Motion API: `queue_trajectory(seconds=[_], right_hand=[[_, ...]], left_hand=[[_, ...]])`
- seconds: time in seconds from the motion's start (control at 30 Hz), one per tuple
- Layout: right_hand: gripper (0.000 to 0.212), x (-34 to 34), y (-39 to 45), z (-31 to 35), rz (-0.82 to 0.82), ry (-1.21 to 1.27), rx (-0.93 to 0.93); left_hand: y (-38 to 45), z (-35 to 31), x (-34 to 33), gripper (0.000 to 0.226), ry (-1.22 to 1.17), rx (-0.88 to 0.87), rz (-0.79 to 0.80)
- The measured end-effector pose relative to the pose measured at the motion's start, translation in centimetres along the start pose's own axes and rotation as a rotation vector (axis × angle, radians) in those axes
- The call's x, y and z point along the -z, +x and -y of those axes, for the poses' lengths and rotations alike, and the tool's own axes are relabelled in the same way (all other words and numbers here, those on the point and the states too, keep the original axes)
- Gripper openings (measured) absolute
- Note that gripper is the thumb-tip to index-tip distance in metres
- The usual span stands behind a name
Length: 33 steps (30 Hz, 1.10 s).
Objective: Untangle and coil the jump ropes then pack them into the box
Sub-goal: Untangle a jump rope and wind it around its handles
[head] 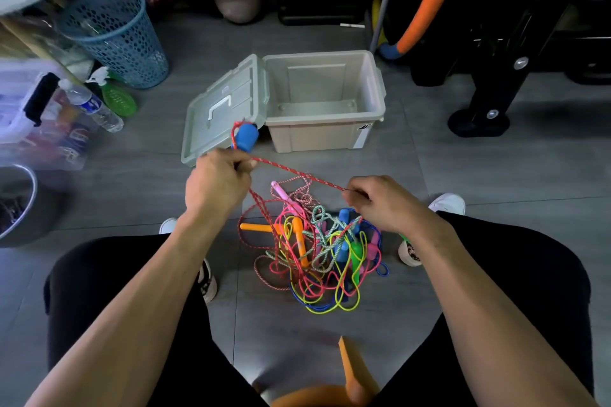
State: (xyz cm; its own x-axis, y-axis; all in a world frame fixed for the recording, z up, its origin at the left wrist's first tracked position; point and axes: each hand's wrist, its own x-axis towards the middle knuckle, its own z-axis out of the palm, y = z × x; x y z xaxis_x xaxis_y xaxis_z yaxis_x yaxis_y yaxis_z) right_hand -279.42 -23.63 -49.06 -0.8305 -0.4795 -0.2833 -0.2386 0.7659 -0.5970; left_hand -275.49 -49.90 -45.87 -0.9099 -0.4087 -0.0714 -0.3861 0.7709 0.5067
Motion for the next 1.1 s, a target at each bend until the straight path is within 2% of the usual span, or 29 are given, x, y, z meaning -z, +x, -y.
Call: queue_trajectory(seconds=[0.13,0.2,0.27,0.33,0.47,0.53,0.63,0.7,0.8,0.93,1.1], right_hand=[[0.03,-0.4,-0.7,1.1,0.02,0.069,0.101],[0.031,-0.9,-1.0,1.8,0.048,0.092,0.145],[0.027,-1.5,-1.0,2.4,0.09,0.113,0.18],[0.025,-1.8,-1.0,3.0,0.106,0.143,0.196],[0.028,-1.7,-1.3,2.8,0.039,0.197,0.197],[0.029,-1.6,-1.4,2.4,0.008,0.212,0.189],[0.033,-1.8,-1.4,2.3,-0.003,0.216,0.199],[0.03,-2.0,-1.4,2.3,0.009,0.217,0.2],[0.01,-2.4,-1.4,1.5,0.052,0.178,0.16],[0.015,-2.8,-1.4,0.4,0.12,0.114,0.075],[0.011,-1.9,-1.3,0.4,0.108,0.235,0.015]], left_hand=[[-1.0,0.8,-1.4,0.022,0.275,-0.014,0.352],[-1.7,0.3,-1.6,0.035,0.193,-0.119,0.418],[-2.5,-0.7,-1.8,0.048,0.077,-0.297,0.443],[-3.4,-1.5,-2.2,0.053,0.024,-0.409,0.484],[-3.7,-2.0,-2.2,0.047,-0.031,-0.416,0.6],[-3.5,-1.8,-2.2,0.035,-0.059,-0.411,0.596],[-3.6,-1.6,-2.6,0.018,-0.139,-0.443,0.508],[-3.8,-1.9,-2.5,0.01,-0.218,-0.384,0.433],[-3.7,-2.4,-1.9,0.012,-0.326,-0.314,0.343],[-4.1,-2.5,-1.6,0.014,-0.343,-0.302,0.361],[-3.2,-2.3,-1.4,0.015,-0.353,-0.192,0.306]])
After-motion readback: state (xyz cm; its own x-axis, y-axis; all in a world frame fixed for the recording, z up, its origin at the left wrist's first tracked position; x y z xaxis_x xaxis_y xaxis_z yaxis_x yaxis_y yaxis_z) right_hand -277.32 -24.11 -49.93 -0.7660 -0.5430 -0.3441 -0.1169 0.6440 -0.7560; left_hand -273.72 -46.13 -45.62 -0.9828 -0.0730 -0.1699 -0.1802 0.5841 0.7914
